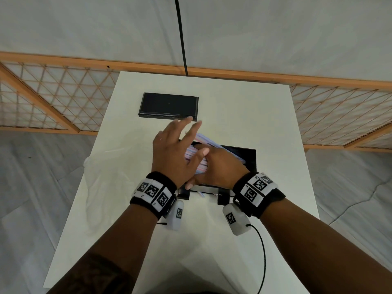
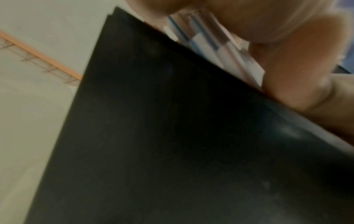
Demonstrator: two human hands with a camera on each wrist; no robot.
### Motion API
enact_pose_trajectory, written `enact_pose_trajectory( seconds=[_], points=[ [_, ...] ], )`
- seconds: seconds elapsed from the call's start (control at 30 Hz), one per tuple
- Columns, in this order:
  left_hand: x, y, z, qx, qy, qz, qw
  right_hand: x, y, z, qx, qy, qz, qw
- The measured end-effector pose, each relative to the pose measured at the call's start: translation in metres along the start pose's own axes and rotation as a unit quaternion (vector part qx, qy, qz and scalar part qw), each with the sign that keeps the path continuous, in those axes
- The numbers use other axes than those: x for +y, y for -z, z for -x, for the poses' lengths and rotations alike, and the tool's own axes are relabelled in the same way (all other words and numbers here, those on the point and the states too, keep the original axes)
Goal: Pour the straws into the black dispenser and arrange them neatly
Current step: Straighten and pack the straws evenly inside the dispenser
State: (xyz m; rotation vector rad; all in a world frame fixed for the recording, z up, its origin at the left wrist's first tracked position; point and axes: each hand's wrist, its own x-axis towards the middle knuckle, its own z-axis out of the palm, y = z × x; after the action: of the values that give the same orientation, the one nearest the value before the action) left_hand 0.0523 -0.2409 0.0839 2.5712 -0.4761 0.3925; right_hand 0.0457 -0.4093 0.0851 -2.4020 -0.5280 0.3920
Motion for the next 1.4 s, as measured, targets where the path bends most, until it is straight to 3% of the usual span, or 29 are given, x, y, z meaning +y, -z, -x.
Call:
enact_pose_trajectory(
  seconds=[0.07,0.17,0.33,0.5,0.63,0.8,1.13,1.2,1.3,1.4],
  points=[
    [-0.005,-0.004,-0.001,-0.01,-0.007,0.027,1.0,0.0,-0.001,0.004,0.019,0.007,0.002,1.0],
    [-0.006,-0.008,0.003,0.011,0.043,0.085,0.995,0.001,-0.004,0.01,0.076,0.006,-0.001,0.997],
    [-0.007,-0.011,0.006,-0.009,0.094,0.081,0.992,0.006,-0.012,0.025,0.163,0.038,-0.008,0.986],
    [-0.009,-0.013,0.01,0.021,0.103,0.112,0.988,0.016,-0.01,0.036,0.269,0.081,-0.017,0.959],
    [-0.007,-0.012,0.012,0.031,0.103,0.112,0.988,0.016,0.0,0.047,0.355,0.036,-0.084,0.93],
    [-0.004,-0.011,0.013,0.027,0.074,0.118,0.99,0.009,-0.003,0.034,0.347,-0.057,-0.248,0.903],
    [-0.006,-0.012,0.02,-0.046,0.027,0.083,0.995,-0.014,-0.01,-0.002,0.333,-0.092,-0.432,0.833],
    [-0.008,-0.013,0.021,-0.052,0.016,0.087,0.995,-0.015,-0.006,0.002,0.328,-0.087,-0.419,0.842],
    [-0.011,-0.017,0.021,-0.052,0.01,0.071,0.996,-0.02,0.008,0.015,0.309,-0.065,-0.348,0.883],
    [-0.014,-0.021,0.021,-0.049,0.009,0.066,0.997,-0.02,0.018,0.037,0.215,-0.038,-0.186,0.958]
  ],
)
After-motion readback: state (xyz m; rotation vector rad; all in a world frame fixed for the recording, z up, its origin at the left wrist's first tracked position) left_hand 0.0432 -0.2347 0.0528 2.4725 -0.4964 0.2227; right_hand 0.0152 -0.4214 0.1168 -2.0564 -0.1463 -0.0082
